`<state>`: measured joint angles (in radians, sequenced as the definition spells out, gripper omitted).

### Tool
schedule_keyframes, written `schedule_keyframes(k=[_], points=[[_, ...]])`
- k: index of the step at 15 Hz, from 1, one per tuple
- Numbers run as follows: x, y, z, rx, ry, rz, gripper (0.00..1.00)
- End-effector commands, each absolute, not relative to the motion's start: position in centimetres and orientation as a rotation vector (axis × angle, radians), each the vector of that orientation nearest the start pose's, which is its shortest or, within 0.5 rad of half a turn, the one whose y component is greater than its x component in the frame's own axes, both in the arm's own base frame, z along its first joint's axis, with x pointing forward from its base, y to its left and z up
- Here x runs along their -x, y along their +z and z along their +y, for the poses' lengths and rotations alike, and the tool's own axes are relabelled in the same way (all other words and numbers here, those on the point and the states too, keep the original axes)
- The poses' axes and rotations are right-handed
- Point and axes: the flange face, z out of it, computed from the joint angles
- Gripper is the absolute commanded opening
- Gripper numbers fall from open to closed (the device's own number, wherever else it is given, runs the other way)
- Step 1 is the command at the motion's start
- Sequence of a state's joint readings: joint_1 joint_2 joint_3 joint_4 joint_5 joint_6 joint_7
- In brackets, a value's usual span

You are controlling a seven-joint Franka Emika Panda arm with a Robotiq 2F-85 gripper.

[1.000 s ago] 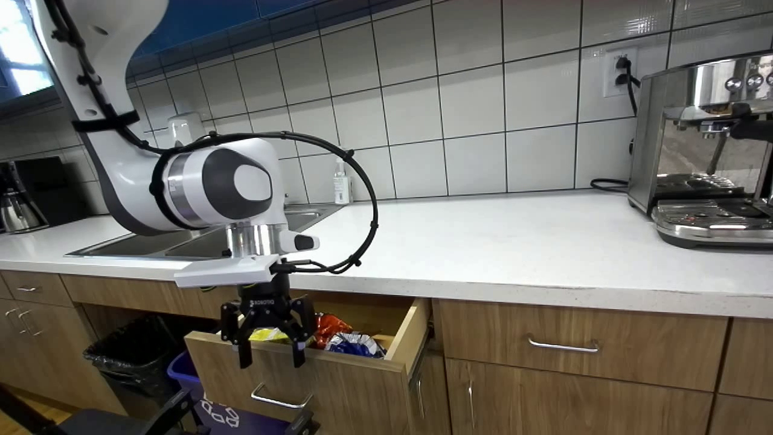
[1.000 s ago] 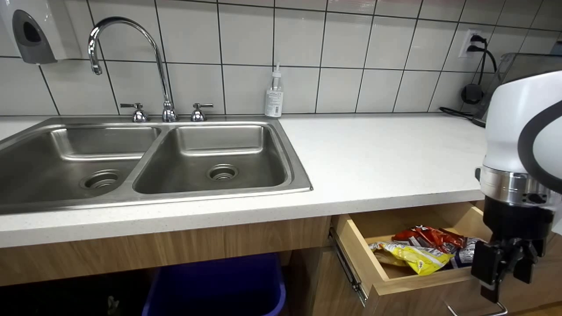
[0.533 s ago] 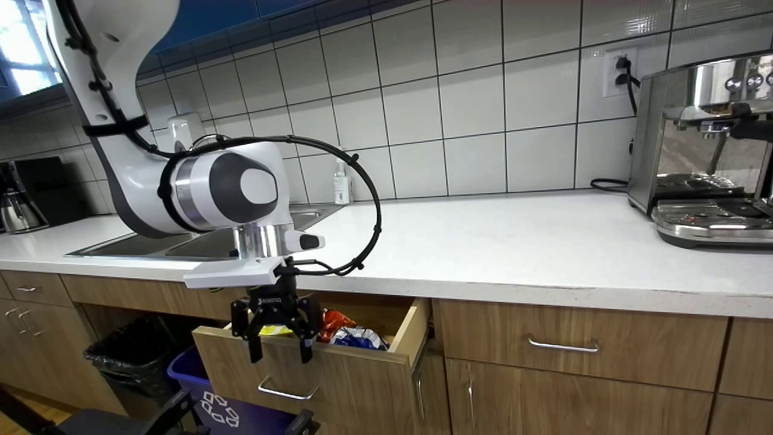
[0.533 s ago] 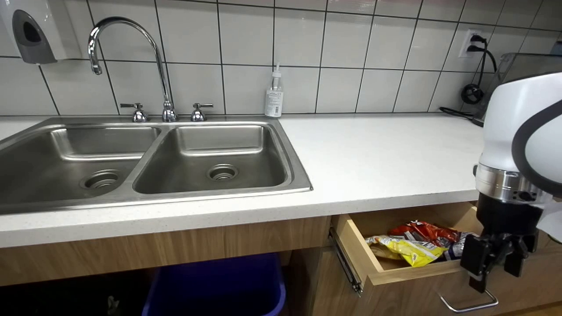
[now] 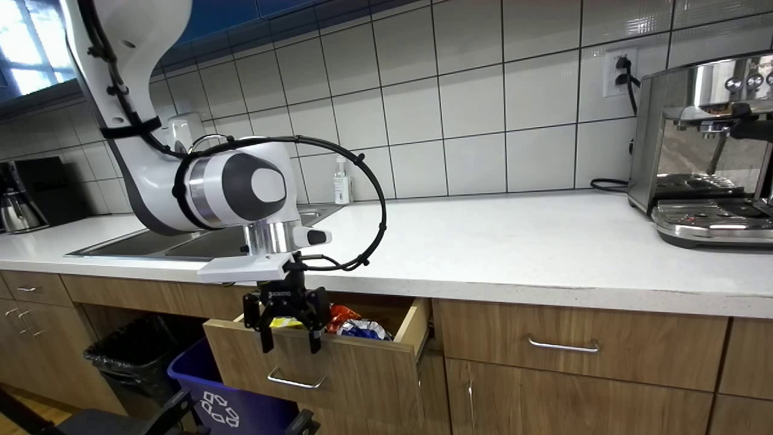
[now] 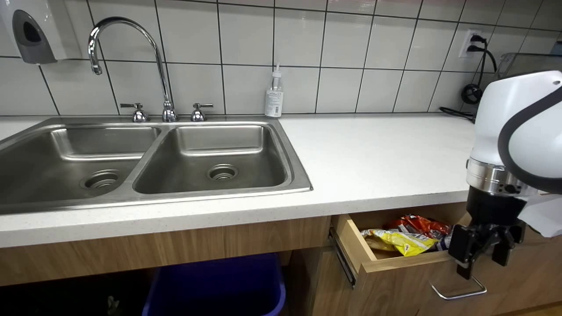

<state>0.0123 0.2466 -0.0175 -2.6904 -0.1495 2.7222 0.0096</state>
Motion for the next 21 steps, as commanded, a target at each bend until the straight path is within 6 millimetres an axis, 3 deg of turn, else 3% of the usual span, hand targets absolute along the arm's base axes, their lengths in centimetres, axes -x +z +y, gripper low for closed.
schedule_keyframes(k=[1,21], points=[[-40.1,13.3,0.0,3.178,0.297,-0.173,1.0],[-46.6,12.7,-0.6,3.189,0.218,-0.149,1.0]])
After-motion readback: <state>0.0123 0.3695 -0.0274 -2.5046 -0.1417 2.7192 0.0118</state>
